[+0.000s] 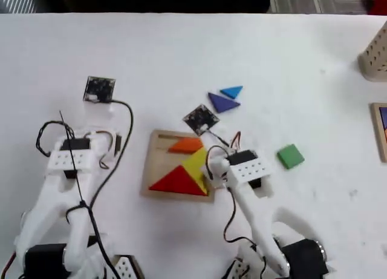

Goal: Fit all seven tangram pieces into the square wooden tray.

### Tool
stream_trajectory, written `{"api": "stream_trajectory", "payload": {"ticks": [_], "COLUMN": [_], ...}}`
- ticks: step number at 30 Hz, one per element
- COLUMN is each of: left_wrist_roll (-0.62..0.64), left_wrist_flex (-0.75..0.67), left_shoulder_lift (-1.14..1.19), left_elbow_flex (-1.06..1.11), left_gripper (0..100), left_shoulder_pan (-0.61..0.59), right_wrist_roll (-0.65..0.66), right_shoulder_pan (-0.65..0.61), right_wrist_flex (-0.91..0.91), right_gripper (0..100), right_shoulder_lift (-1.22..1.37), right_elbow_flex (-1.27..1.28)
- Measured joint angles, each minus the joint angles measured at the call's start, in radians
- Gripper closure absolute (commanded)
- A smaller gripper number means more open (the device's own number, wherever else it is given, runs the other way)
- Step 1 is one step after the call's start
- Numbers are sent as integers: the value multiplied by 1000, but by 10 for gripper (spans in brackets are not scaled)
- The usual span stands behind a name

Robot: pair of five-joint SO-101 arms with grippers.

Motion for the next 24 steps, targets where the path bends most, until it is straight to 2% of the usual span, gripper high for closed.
{"api": "stream_trajectory", "payload": {"ticks": [7,14,17,21,24], "left_wrist_roll": [0,0,0,0,0], "left_wrist_flex": [0,0,0,0,0], "left_shoulder_lift": [0,0,0,0,0], "left_elbow_flex": [0,0,0,0,0], "left_gripper": [898,897,896,896,896], "left_shoulder_pan": [0,0,0,0,0], "right_wrist_roll": [-2,-2,43,140,166], "right_shoulder_pan": [-15,8,0,2,-2], "right_wrist_flex": [20,186,298,440,448], "right_gripper": [979,974,965,845,749], "right_shoulder_lift": [5,-74,-135,-193,-210], "right_elbow_flex": [-55,-130,-133,-133,-91]}}
